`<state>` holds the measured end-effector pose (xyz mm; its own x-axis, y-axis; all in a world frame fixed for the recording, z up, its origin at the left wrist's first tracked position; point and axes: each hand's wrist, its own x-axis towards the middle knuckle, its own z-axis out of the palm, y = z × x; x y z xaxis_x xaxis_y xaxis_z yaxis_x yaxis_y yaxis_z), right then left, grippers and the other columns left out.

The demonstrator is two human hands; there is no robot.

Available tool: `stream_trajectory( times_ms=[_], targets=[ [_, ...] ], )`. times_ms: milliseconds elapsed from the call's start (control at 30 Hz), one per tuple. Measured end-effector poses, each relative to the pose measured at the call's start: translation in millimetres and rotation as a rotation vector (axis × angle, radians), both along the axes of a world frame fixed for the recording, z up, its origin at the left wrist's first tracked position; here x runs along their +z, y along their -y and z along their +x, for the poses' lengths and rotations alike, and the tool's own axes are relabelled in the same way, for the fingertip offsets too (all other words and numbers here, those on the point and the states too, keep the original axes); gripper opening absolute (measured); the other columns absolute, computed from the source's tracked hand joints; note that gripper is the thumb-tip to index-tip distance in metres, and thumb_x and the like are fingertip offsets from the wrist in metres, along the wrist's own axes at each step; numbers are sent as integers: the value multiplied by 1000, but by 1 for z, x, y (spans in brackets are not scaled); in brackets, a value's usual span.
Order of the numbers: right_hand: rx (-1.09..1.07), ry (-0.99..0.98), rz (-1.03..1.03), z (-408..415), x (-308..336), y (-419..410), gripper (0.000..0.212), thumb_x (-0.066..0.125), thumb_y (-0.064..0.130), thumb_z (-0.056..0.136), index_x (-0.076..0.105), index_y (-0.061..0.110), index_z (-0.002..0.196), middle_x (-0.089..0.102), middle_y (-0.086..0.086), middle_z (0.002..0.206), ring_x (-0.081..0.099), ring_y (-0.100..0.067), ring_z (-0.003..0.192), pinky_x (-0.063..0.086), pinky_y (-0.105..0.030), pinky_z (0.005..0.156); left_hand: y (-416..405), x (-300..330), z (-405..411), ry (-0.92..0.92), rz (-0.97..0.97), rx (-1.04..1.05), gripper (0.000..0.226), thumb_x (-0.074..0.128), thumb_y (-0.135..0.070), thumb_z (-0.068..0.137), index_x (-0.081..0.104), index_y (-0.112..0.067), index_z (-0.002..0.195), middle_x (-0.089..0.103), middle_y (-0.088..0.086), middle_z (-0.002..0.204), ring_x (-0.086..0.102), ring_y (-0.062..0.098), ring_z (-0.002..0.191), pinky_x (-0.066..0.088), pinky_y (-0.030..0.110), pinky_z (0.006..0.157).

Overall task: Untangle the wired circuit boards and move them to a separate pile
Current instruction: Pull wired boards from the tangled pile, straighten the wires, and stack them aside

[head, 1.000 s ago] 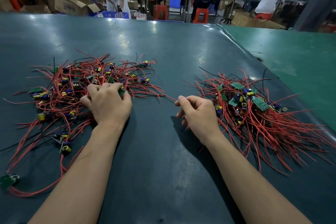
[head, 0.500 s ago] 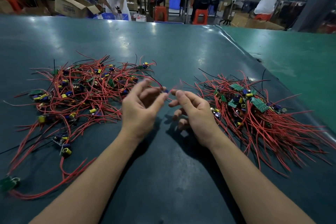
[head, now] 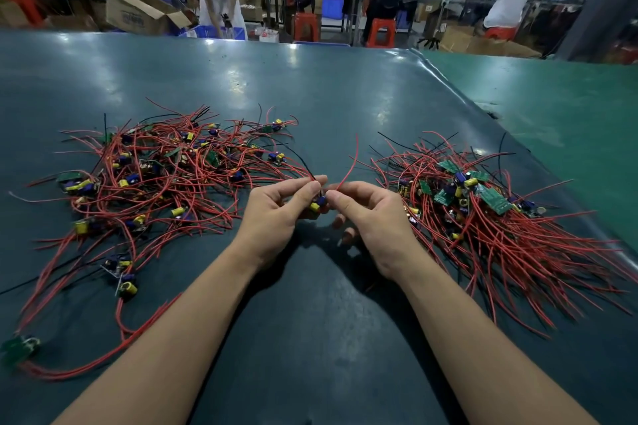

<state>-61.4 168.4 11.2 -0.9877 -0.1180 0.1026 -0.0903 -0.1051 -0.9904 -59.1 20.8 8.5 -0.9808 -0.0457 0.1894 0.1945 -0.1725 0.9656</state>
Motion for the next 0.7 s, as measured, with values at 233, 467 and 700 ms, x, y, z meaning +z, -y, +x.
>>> stream_trajectory(
  times_ms=[233, 467, 700],
  targets=[
    [65, 43, -10, 0, 1, -5, 6, 72, 12, 86, 77, 15, 83, 72, -5, 75, 58, -13, 56, 48, -22, 44, 2, 0, 0, 23, -2, -32, 17, 66, 0, 83, 72, -3, 100, 76, 0, 88, 69, 8, 79, 55, 18, 73],
    [38, 91, -57, 0, 7, -4, 12, 67, 6, 90, 68, 13, 80, 66, -3, 69, 58, -9, 51, 46, -21, 41, 3, 0, -3, 53, 50, 19, 8, 69, -6, 83, 75, -8, 90, 75, 6, 81, 67, 13, 72, 56, 22, 69],
    [-44, 112, -167, -1, 8, -1, 7, 62, 8, 94, 61, 10, 87, 71, -4, 71, 66, -15, 54, 47, -21, 41, 4, 3, -9, 129, 242, 199, 12, 64, -4, 89, 63, -13, 82, 74, 2, 73, 71, 12, 67, 51, 20, 55]
  ],
)
